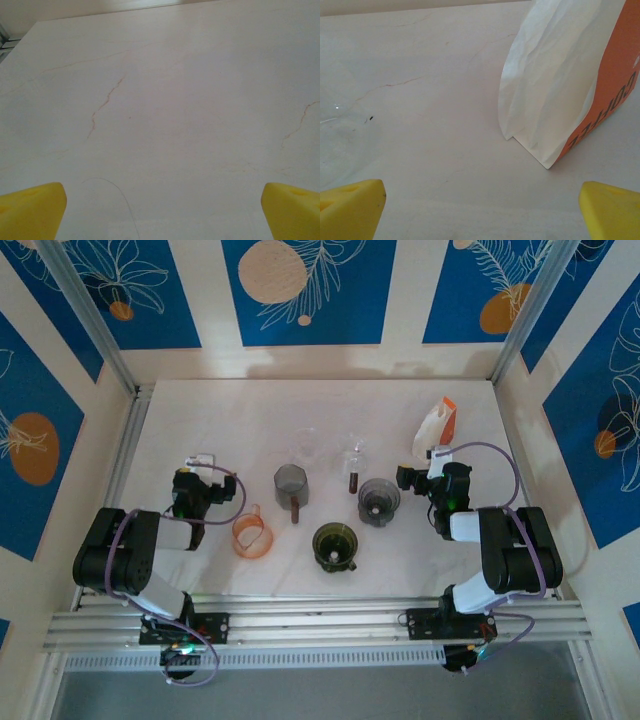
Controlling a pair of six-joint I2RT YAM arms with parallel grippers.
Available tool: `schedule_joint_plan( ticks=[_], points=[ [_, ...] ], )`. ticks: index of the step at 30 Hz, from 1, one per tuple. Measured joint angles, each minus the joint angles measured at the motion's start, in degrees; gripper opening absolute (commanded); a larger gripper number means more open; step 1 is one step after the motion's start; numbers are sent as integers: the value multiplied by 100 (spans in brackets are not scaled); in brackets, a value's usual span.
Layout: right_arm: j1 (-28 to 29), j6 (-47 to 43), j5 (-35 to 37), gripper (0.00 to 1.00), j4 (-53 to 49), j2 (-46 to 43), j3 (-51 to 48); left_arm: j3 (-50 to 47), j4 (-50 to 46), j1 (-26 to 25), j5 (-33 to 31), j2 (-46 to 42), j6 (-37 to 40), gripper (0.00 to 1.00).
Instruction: Place the coffee filter in the dripper
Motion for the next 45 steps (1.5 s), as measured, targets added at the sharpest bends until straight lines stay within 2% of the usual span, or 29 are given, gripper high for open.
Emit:
schedule_joint_plan(
  ticks=[39, 45],
  points=[
    [-116, 79, -175, 99, -24, 9, 31, 28, 7, 20, -13, -2, -15, 100],
    [-166, 315, -24, 99, -1161, -363, 629, 52, -452, 24, -345, -560, -87, 100]
  ],
)
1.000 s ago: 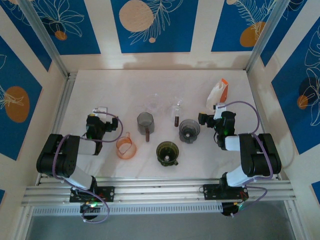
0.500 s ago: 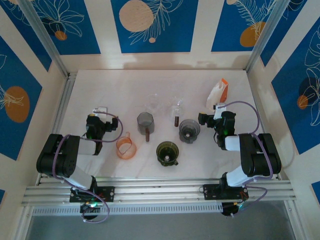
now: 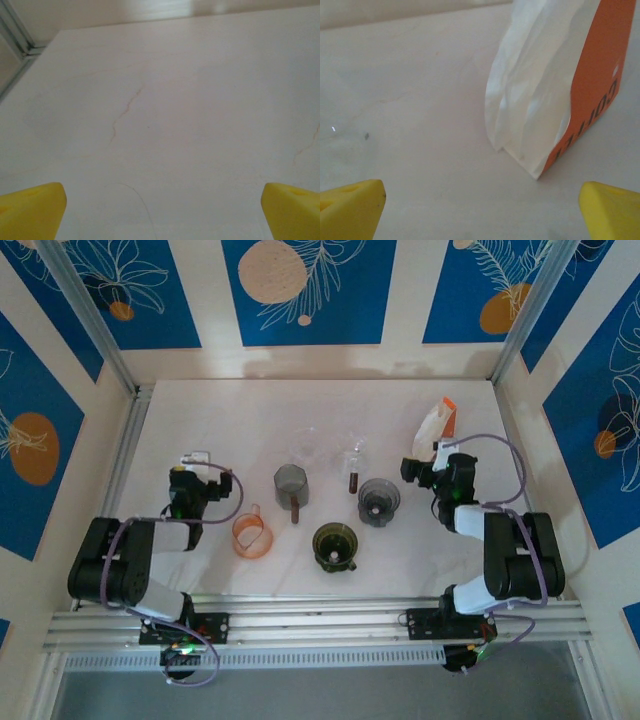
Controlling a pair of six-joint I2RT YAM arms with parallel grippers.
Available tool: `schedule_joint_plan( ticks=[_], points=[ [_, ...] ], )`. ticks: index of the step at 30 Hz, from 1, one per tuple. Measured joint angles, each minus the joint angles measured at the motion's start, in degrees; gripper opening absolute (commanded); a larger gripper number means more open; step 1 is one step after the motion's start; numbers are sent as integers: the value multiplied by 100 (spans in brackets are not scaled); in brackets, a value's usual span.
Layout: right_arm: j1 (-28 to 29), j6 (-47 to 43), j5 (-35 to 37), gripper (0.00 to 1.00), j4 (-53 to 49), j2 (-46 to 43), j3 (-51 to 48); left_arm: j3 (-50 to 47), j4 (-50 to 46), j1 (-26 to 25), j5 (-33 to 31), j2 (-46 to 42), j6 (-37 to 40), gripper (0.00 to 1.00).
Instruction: Place the coffee filter in the dripper
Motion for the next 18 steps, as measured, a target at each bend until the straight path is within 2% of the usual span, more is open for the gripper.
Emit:
schedule_joint_plan(
  ticks=[6, 9, 12, 14, 18],
  points=[
    [133, 382, 601, 99, -874, -879, 295, 280, -750, 4, -474, -824, -243, 100],
    [223, 831, 1161, 99, -1390, -1344, 343, 463, -918, 9, -719, -1141, -664, 100],
    [136, 1882, 1652, 99, -2498, -1506, 861, 634, -1128, 24, -1113, -1434, -1582, 100],
    [-177, 2549, 1545, 99, -3233, -1478, 1333, 601, -1211, 57, -1246, -1718, -2323, 100],
    [-717, 3244, 990, 99, -3762, -1405, 1628, 372, -1569, 363, -1353, -2426, -4148, 100]
  ],
)
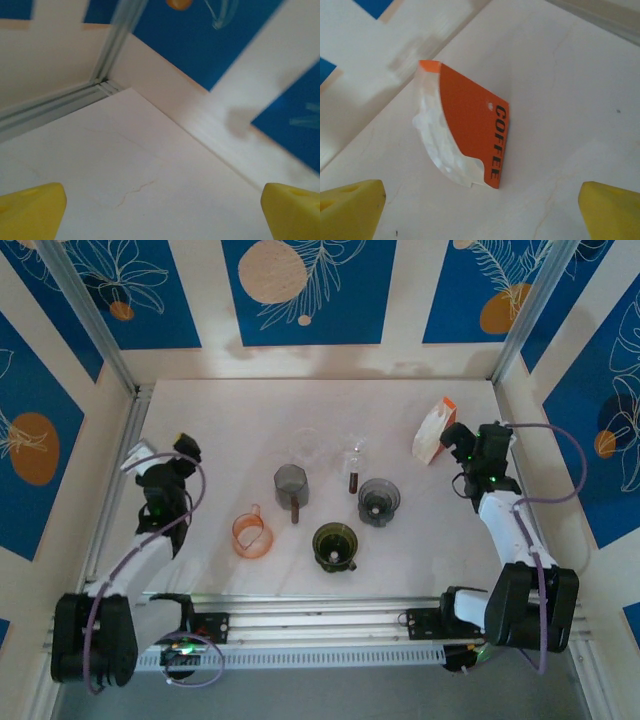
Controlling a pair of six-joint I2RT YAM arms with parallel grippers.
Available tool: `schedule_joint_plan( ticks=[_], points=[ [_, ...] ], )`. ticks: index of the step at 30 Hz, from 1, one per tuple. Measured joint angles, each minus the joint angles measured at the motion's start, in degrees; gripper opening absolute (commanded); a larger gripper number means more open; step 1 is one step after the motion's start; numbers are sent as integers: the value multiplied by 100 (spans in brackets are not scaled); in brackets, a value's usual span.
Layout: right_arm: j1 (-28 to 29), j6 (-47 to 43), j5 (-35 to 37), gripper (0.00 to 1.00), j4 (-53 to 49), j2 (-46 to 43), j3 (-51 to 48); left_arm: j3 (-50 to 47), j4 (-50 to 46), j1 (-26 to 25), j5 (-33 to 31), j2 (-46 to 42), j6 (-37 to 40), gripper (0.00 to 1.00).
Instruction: Place the coffee filter in the dripper
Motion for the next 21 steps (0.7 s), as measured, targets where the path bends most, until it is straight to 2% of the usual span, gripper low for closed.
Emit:
schedule_joint_plan(
  ticks=[3, 6, 11, 13, 17, 21],
  points=[
    [98, 85, -304, 99, -87, -24, -195, 2, -144, 293, 313, -162, -544, 100],
    [433, -15, -562, 99, -417, -103, -247, 44, -339, 339, 817, -234, -754, 100],
    [1019, -278, -931, 99, -973, -240, -22, 610, -1416, 343, 1582, -448, -916, 100],
    [1362, -396, -964, 99, -1161, -302, 63, 946, -1738, 343, 2061, -420, -916, 100],
    [2234, -601, -986, 100, -1497, -468, 166, 1410, -2297, 280, 3095, -251, -876, 94],
    [2933, -782, -1032, 95, -1777, -730, 184, 1646, -3248, -146, 3746, -212, -570, 90]
  ],
)
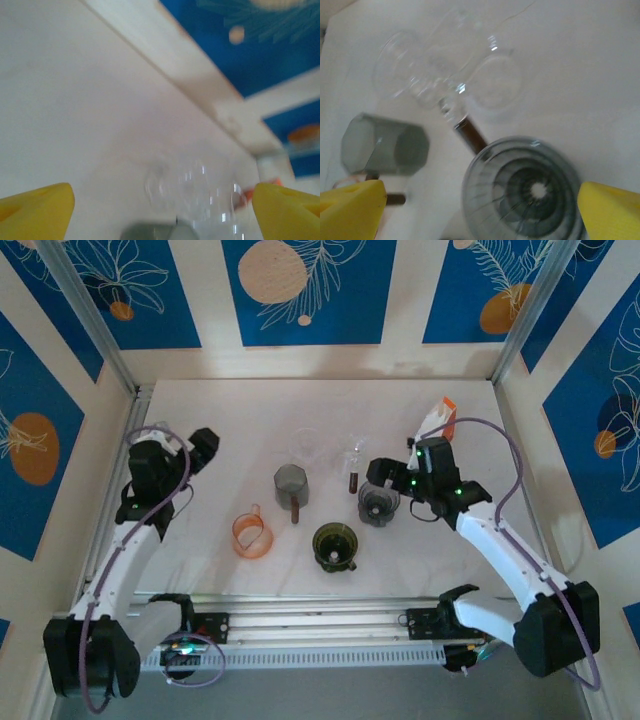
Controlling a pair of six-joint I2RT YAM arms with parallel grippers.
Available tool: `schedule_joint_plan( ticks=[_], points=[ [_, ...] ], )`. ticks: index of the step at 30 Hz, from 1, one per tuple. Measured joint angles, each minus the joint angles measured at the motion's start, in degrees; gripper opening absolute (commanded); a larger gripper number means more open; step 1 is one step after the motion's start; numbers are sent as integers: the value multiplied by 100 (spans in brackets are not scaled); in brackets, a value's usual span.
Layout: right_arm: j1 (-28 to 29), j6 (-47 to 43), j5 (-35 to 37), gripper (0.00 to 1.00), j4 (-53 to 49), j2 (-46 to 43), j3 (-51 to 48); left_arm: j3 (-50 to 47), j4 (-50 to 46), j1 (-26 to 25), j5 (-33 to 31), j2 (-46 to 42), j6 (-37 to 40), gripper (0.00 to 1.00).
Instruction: Place the coffee filter in the dripper
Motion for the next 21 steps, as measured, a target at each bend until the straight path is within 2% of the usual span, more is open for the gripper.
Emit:
schedule_joint_plan(
  ticks=[2, 5, 10, 15, 21],
  points=[
    [334, -85, -37, 90, -179, -85, 63, 33, -549, -348, 166, -118, 212, 85],
    [820, -160, -26, 90, -426, -87, 201, 42, -1384, -686, 249, -385, 496, 73],
    [1486, -173, 140, 90, -804, -85, 258, 39, -2680, -852, 240, -610, 903, 61],
    [1720, -153, 271, 90, -1091, 13, 258, -24, -3442, -1060, 131, -656, 1165, 60],
    [1851, -129, 396, 90, -1235, 96, 286, -39, -3917, -1812, -367, -507, 1257, 44]
  ],
)
